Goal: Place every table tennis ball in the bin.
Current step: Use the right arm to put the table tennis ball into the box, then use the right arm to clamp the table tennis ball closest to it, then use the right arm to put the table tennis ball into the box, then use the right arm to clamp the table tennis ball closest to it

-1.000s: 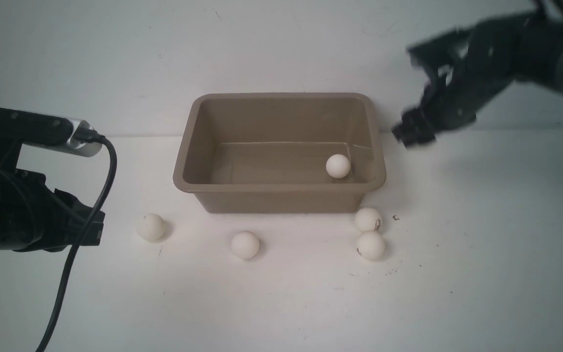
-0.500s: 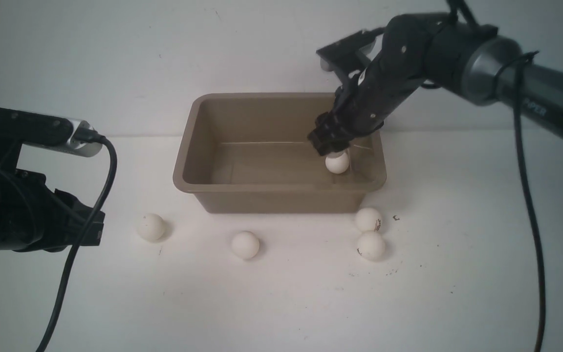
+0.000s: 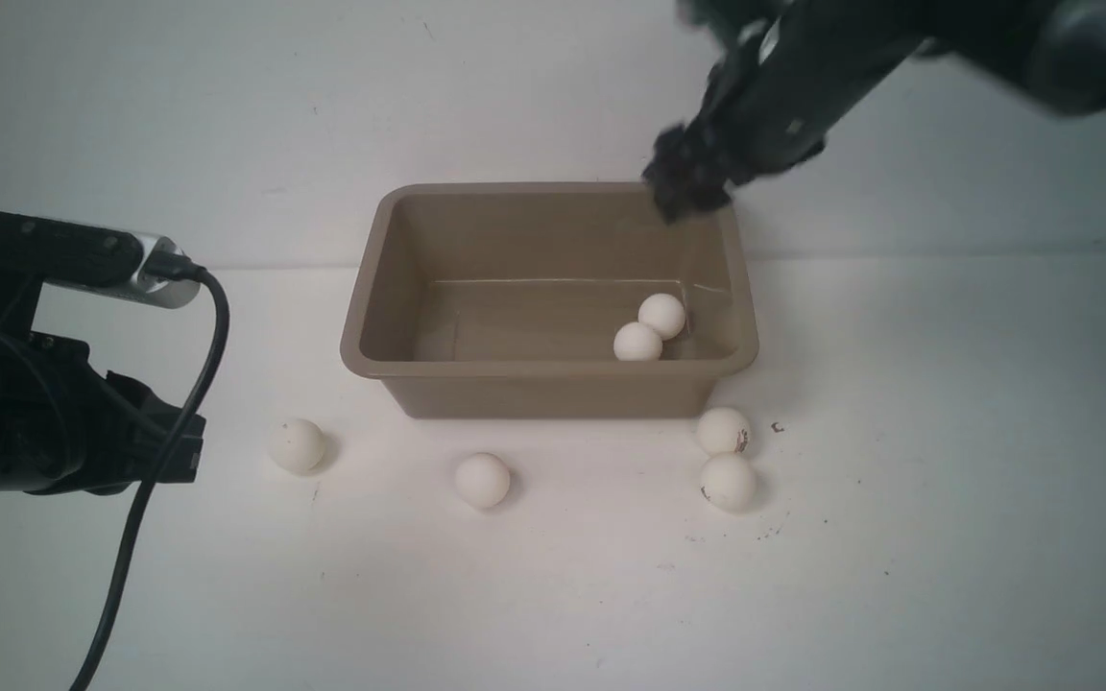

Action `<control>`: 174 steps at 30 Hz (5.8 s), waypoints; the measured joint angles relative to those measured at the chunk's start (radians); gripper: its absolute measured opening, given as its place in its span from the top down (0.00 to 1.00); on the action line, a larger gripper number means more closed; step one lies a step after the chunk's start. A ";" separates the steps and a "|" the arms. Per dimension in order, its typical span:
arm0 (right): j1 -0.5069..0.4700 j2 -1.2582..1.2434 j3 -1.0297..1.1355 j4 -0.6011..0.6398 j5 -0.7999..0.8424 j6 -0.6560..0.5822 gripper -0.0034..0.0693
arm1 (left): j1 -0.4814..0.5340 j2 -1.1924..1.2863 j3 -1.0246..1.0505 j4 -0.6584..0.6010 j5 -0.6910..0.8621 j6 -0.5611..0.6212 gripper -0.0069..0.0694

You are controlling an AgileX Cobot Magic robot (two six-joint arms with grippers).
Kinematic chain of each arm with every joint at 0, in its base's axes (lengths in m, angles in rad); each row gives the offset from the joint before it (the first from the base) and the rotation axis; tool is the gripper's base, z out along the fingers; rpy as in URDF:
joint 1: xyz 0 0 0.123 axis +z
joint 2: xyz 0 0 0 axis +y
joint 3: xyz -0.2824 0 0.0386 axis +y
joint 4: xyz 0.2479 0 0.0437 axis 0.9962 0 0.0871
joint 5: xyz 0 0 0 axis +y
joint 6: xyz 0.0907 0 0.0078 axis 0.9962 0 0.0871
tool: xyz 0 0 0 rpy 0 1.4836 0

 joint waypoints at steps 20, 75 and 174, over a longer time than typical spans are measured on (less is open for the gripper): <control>0.029 -0.208 0.668 0.074 -0.205 0.070 0.32 | 0.000 0.000 0.000 0.000 0.023 0.000 0.87; 0.119 0.008 0.677 -0.151 -0.378 0.444 0.32 | 0.000 0.000 0.000 0.000 0.043 0.000 0.87; 0.041 -0.034 0.718 -0.072 -0.600 0.161 0.34 | 0.000 0.000 0.000 -0.001 0.046 0.007 0.87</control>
